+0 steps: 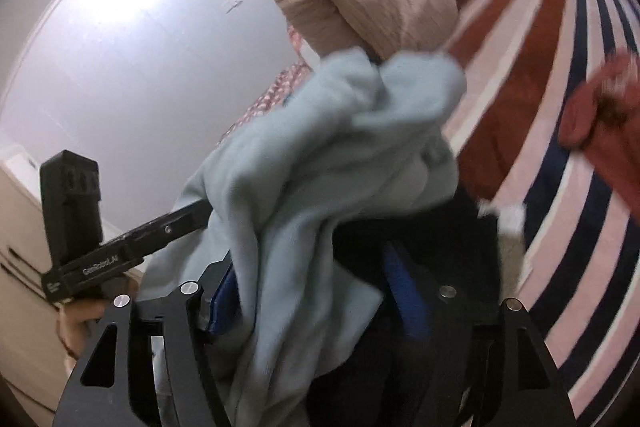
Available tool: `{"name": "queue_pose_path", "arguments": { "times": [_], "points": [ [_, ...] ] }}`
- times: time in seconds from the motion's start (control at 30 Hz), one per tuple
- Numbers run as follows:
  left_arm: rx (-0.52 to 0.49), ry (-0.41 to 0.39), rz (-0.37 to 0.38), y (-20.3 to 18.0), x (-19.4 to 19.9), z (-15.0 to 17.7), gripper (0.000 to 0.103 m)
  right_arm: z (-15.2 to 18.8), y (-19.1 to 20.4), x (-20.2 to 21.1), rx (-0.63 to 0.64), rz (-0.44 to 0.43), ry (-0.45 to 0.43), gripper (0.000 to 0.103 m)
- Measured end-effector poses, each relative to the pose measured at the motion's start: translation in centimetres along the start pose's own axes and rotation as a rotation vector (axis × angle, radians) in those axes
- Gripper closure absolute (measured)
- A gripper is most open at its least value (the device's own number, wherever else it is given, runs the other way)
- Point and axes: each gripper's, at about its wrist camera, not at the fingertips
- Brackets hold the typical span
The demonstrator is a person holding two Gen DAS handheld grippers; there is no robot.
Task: Fold small clothes
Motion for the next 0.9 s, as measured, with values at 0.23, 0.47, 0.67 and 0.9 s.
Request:
{"name": "queue_pose_path", "arguments": {
  "times": [0.23,0.47,0.67,0.9],
  "points": [
    [-0.004,-0.002,-0.003,-0.3,0.4,0.2,0.040,-0.4,-0.1,-0.1,0.023,0.021,0.024,0.050],
    [-0.025,-0.087,-0.022,-2.8,4.1,0.9,0.028,1.0,-1.0,4.6,-0.005,0.008,-0.053,0.039],
    [-0.020,-0.177,0.037,-7.4,7.8,3.9,0.028,4.5,-0.4,10.4,0.044,0.054,-0.076,0.036],
    [-0.062,-0.277,0.126,-16.2,10.0,9.2,0.024,9.1,-2.9,19.5,0.021,0.168,-0.130,0.036]
  ]
}}
Point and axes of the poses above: each gripper's, at about its wrist camera, not at the fingertips, and x roughly against the way its jaws point, y to its left, z to its underside, and after that the axes turned 7 degrees about -y, right-handed
